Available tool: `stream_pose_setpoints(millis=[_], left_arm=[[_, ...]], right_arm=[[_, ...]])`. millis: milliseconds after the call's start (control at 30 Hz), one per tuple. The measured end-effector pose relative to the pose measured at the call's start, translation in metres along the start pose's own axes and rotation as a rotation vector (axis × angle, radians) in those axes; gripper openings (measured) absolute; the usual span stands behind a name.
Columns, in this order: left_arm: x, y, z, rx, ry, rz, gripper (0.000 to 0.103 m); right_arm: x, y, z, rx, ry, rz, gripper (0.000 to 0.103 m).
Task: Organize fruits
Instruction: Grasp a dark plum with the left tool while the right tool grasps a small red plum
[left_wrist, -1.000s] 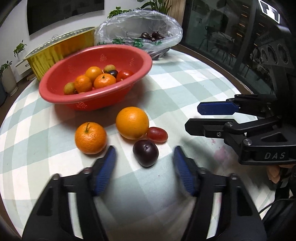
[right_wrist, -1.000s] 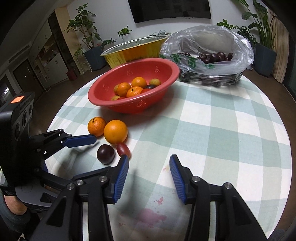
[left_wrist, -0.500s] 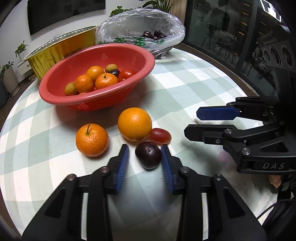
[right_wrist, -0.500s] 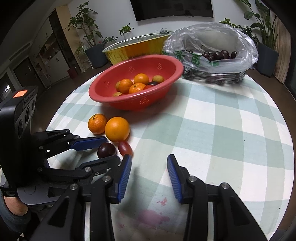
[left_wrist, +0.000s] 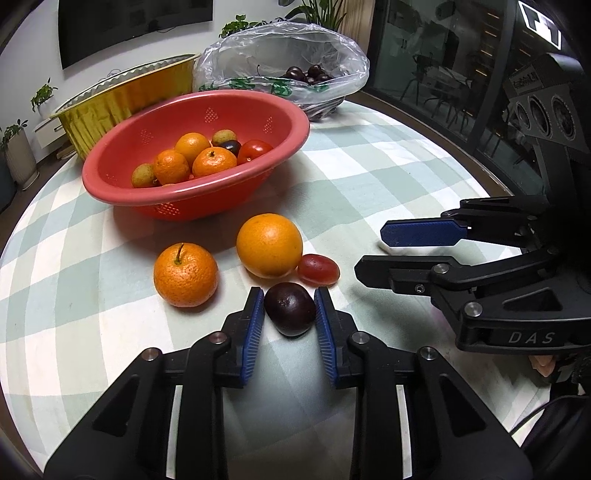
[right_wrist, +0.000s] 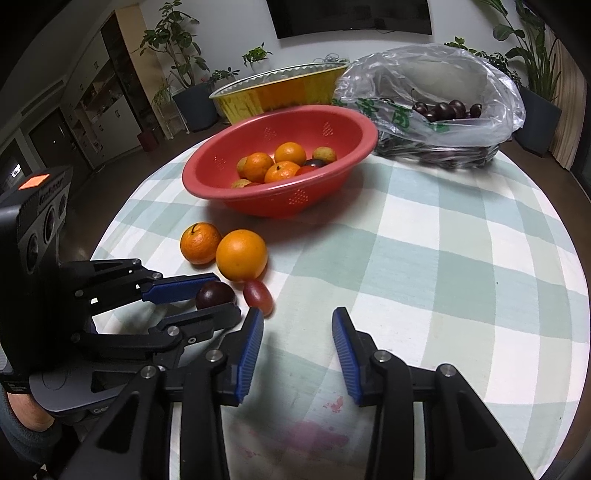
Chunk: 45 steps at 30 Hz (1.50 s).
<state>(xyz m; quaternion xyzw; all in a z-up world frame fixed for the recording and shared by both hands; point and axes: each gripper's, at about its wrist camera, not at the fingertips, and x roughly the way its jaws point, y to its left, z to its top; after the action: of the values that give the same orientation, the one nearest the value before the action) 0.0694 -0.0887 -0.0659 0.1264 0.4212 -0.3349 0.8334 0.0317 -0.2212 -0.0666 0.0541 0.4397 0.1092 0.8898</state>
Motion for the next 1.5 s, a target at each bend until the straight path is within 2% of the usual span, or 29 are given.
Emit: stream_pose_setpoints(millis=[500,733,933,1233,1500], left_arm=[[-0.036,0.027,-0.025,-0.110,-0.029,-0.005,0.026],[-0.038,0.028,-0.028,-0.116,-0.032,-0.009,0.026],[-0.037,0.030,-0.027,-0.131,-0.035,-0.020,0.026],[-0.038,0.030,-0.027,-0.134,-0.037,-0.022,0.026],[-0.037,0.030,-0.027,-0.125,-0.030,-0.028,0.026]], right_arm=[[0.010,0.014,0.004,-0.065,0.027,0.004,0.042],[0.023,0.025,0.013,-0.133,0.045,-0.007,0.041],[0.031,0.034,0.015,-0.213,0.073,-0.027,0.029],[0.033,0.051,0.011,-0.341,0.083,-0.080,0.024],[0.033,0.050,0.013,-0.323,0.091,-0.073,0.020]])
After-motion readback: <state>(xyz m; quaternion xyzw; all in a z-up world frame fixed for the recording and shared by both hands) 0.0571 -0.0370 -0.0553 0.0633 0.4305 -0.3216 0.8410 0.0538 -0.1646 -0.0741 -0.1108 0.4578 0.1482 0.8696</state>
